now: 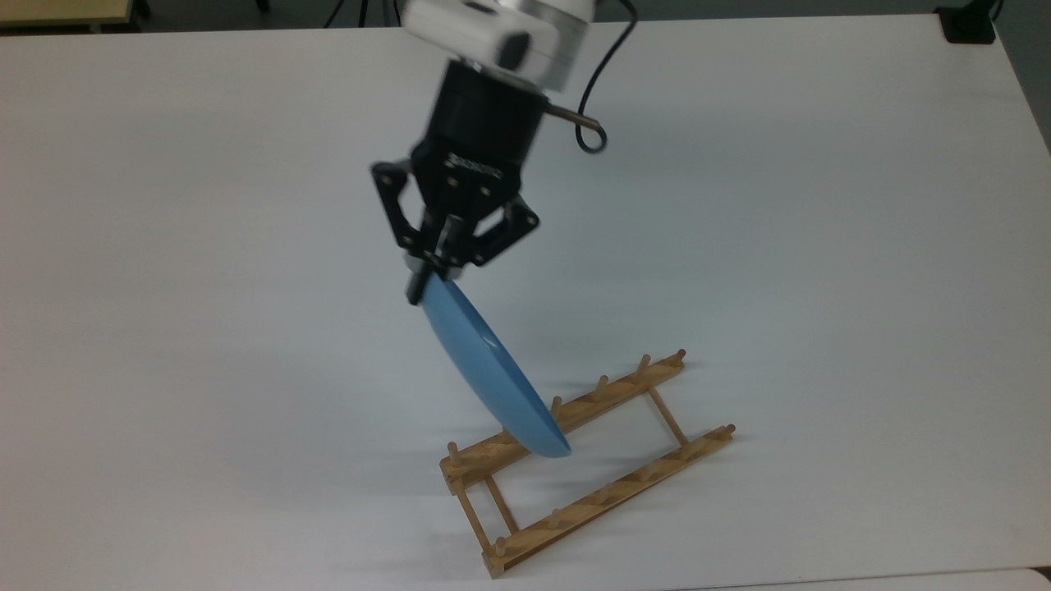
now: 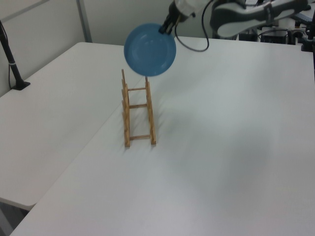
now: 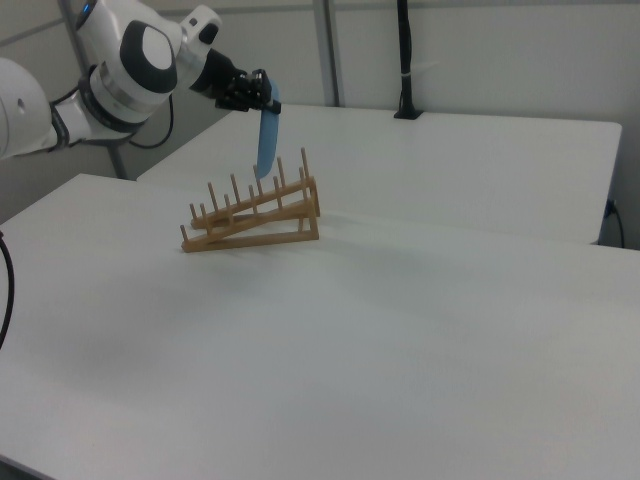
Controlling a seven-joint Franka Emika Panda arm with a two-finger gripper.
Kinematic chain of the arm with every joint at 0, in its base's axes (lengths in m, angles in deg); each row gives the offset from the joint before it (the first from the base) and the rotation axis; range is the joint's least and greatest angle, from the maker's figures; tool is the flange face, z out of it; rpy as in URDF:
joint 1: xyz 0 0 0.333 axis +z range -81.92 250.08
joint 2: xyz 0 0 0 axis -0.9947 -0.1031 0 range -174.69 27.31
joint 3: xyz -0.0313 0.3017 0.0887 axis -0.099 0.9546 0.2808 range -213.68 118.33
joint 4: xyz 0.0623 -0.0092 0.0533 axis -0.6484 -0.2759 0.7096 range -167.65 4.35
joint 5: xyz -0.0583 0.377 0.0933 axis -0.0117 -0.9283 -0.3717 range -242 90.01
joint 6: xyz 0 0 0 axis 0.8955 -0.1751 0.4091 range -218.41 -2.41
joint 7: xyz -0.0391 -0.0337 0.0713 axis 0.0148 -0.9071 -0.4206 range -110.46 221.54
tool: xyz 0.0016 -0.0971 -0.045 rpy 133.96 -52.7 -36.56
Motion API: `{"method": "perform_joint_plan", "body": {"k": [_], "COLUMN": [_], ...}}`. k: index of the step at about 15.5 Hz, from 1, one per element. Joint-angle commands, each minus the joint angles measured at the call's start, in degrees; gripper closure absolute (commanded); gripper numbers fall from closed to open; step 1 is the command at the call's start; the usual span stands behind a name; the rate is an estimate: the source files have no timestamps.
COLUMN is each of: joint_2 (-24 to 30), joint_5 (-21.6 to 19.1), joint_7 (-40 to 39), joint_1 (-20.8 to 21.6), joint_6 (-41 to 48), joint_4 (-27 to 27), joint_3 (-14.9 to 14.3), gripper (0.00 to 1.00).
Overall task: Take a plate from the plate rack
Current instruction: 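Lift the blue plate up out of the rack slots, then carry the plate away from the rack and lower it flat onto the table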
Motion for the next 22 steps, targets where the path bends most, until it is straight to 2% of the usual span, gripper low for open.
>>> {"method": "perform_joint_plan", "body": {"k": [1, 4, 6, 9, 11, 13, 15, 22], "joint_2": [5.34, 8.95, 10.80, 10.98, 10.98, 10.37, 9.76, 1.85], "joint_5": [-8.20, -19.70, -28.66, -43.25, -49.25, -51.81, -53.93, -54.11], "joint_7": [0.80, -0.16, -3.75, -12.88, -17.20, -20.10, -23.26, -36.01], "joint_1": [-2.74, -5.64, -7.66, -10.91, -13.11, -14.52, -16.37, -22.87], "joint_6": [-0.11, 0.33, 3.99, 18.21, 26.74, 32.39, 33.73, 33.11], "joint_4": [-3.29, -6.01, -8.91, -9.10, -9.27, -9.36, -11.11, -12.70], "joint_3": [-0.03, 0.06, 0.06, -0.55, -0.99, -1.70, -1.96, -1.96], "gripper": [0.95, 0.95, 0.95, 0.95, 0.95, 0.95, 0.96, 0.96]}}
